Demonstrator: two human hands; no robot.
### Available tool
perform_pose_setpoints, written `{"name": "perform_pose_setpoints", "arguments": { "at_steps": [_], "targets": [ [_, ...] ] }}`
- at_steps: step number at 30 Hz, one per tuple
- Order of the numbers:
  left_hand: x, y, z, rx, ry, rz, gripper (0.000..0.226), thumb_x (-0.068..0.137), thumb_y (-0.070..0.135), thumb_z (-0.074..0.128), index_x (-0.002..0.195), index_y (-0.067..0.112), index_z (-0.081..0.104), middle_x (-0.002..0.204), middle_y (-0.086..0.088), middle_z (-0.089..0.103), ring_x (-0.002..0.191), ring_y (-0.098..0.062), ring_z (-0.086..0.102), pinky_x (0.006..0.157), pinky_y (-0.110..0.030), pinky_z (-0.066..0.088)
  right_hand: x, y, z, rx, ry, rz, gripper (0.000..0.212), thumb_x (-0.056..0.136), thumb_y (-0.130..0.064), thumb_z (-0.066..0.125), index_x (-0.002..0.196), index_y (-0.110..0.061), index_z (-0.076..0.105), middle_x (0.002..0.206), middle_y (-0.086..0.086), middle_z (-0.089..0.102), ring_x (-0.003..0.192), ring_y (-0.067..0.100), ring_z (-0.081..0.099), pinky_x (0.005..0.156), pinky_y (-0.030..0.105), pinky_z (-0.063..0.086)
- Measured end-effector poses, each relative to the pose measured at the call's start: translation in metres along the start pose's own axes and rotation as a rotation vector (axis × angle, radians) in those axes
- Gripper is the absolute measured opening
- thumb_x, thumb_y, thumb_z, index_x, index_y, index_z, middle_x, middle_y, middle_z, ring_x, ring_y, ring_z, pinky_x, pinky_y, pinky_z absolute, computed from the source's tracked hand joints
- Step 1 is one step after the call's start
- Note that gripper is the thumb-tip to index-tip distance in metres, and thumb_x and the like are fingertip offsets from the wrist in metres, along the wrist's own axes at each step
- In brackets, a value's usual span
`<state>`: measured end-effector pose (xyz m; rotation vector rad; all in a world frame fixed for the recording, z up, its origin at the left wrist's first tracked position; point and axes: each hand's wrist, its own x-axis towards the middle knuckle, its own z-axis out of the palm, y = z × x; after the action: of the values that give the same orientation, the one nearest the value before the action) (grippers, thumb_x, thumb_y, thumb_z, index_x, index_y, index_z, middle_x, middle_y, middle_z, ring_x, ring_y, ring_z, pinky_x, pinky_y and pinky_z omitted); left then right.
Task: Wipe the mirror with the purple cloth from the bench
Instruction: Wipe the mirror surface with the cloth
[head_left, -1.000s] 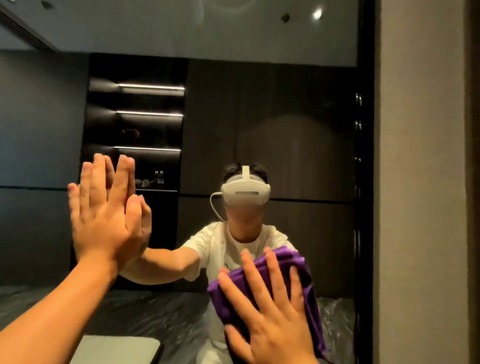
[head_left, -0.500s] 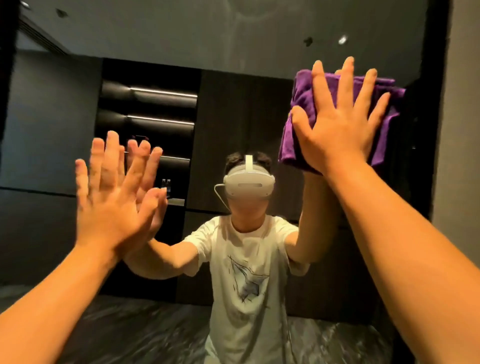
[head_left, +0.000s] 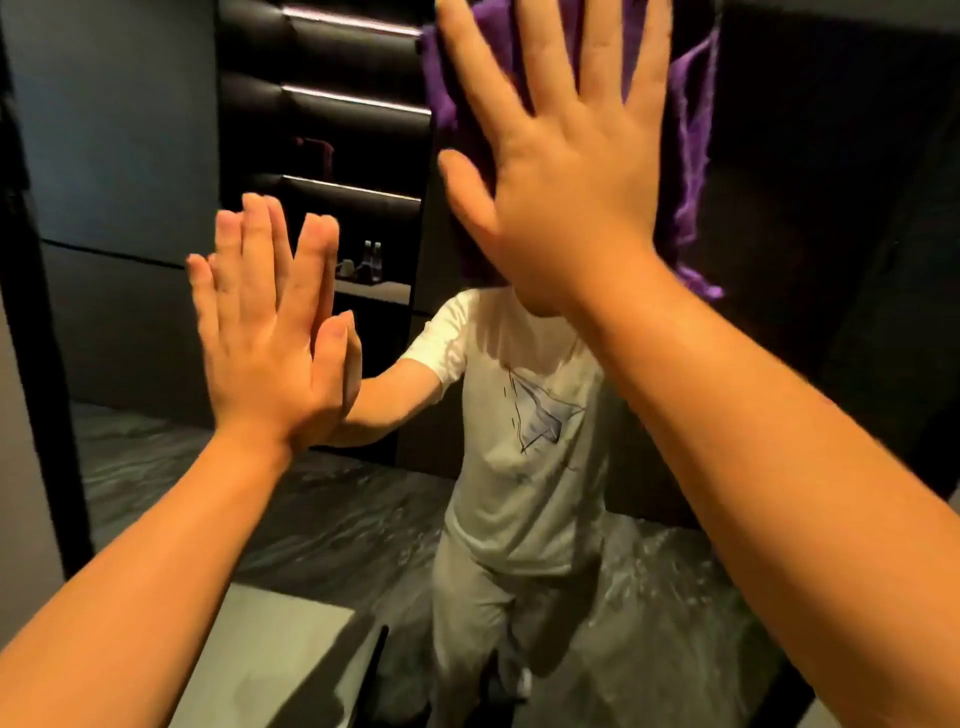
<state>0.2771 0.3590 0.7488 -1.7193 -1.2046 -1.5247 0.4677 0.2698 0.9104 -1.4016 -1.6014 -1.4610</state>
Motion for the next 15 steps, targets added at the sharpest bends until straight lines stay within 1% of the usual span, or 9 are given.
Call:
{"name": "perform_pose_setpoints", "arguments": {
  "at_steps": [1, 3, 5, 7, 9, 11, 13, 15],
  "targets": [
    [-0.001, 0.0, -0.001, -0.005, -0.008, 0.001, 0.073, 0.099, 0.043, 0.033, 0.162, 0.027, -0.001, 0.17, -0.025, 0.01, 0.158, -0.041, 0.004, 0.126, -0.055, -0.004, -0.029, -0.019, 0.007, 0.014, -0.029, -0.066, 0.071, 0.093, -0.062, 0.03, 0.158, -0.035, 0.017, 0.166, 0.013, 0.017, 0.151, 0.045, 0.011, 0.12, 0.066, 0.009],
    [0.0, 0.0, -0.001, -0.006, -0.012, -0.004, 0.071, 0.1, 0.044, 0.031, 0.164, 0.022, 0.009, 0.169, -0.028, 0.011, 0.157, -0.044, 0.006, 0.126, -0.055, -0.004, -0.099, -0.057, 0.024, 0.099, -0.117, -0.172, 0.077, 0.092, -0.059, 0.041, 0.159, -0.032, 0.015, 0.167, 0.014, 0.009, 0.152, 0.046, 0.001, 0.12, 0.067, -0.003],
    [0.002, 0.001, -0.002, 0.013, -0.009, 0.002, 0.069, 0.1, 0.041, 0.032, 0.164, 0.018, 0.018, 0.168, -0.03, 0.012, 0.156, -0.048, 0.008, 0.125, -0.055, -0.004, -0.179, -0.09, 0.042, 0.144, -0.256, -0.235, 0.085, 0.088, -0.058, 0.05, 0.159, -0.029, 0.015, 0.167, 0.012, 0.003, 0.151, 0.042, -0.012, 0.117, 0.06, -0.017],
    [0.003, 0.002, -0.003, 0.037, -0.011, 0.003, 0.069, 0.099, 0.037, 0.036, 0.163, 0.015, 0.021, 0.167, -0.033, 0.014, 0.155, -0.05, 0.01, 0.124, -0.056, -0.003, -0.251, -0.112, 0.057, 0.11, -0.377, -0.306, 0.089, 0.083, -0.059, 0.056, 0.158, -0.027, 0.02, 0.166, 0.007, 0.0, 0.151, 0.037, -0.019, 0.117, 0.056, -0.019],
    [0.002, 0.001, -0.006, 0.041, -0.017, 0.017, 0.068, 0.1, 0.036, 0.035, 0.162, 0.014, 0.023, 0.166, -0.034, 0.015, 0.154, -0.052, 0.011, 0.124, -0.056, -0.003, -0.295, -0.12, 0.062, 0.092, -0.433, -0.345, 0.086, 0.083, -0.051, 0.059, 0.158, -0.028, 0.024, 0.167, 0.004, 0.002, 0.153, 0.033, -0.017, 0.118, 0.054, -0.017],
    [0.002, -0.002, -0.008, 0.058, -0.026, 0.04, 0.066, 0.102, 0.039, 0.032, 0.161, 0.012, 0.025, 0.165, -0.035, 0.017, 0.154, -0.053, 0.012, 0.124, -0.055, -0.003, -0.305, -0.115, 0.059, 0.118, -0.429, -0.368, 0.084, 0.082, -0.035, 0.06, 0.157, -0.028, 0.024, 0.167, 0.001, 0.009, 0.154, 0.029, -0.006, 0.12, 0.053, -0.011],
    [-0.001, -0.005, -0.012, 0.077, -0.069, 0.055, 0.065, 0.103, 0.042, 0.031, 0.161, 0.013, 0.025, 0.165, -0.035, 0.017, 0.154, -0.052, 0.013, 0.123, -0.053, -0.004, -0.299, -0.103, 0.054, 0.169, -0.388, -0.381, 0.079, 0.084, -0.02, 0.055, 0.157, -0.028, 0.026, 0.166, -0.001, 0.018, 0.155, 0.025, 0.006, 0.12, 0.048, 0.004],
    [-0.009, -0.01, -0.019, 0.087, -0.14, 0.047, 0.066, 0.104, 0.043, 0.035, 0.162, 0.015, 0.022, 0.166, -0.033, 0.014, 0.155, -0.05, 0.01, 0.124, -0.05, -0.007, -0.292, -0.088, 0.045, 0.189, -0.308, -0.386, 0.065, 0.093, -0.012, 0.043, 0.156, -0.027, 0.031, 0.164, 0.001, 0.028, 0.153, 0.022, 0.021, 0.12, 0.043, 0.021]
  ]
}}
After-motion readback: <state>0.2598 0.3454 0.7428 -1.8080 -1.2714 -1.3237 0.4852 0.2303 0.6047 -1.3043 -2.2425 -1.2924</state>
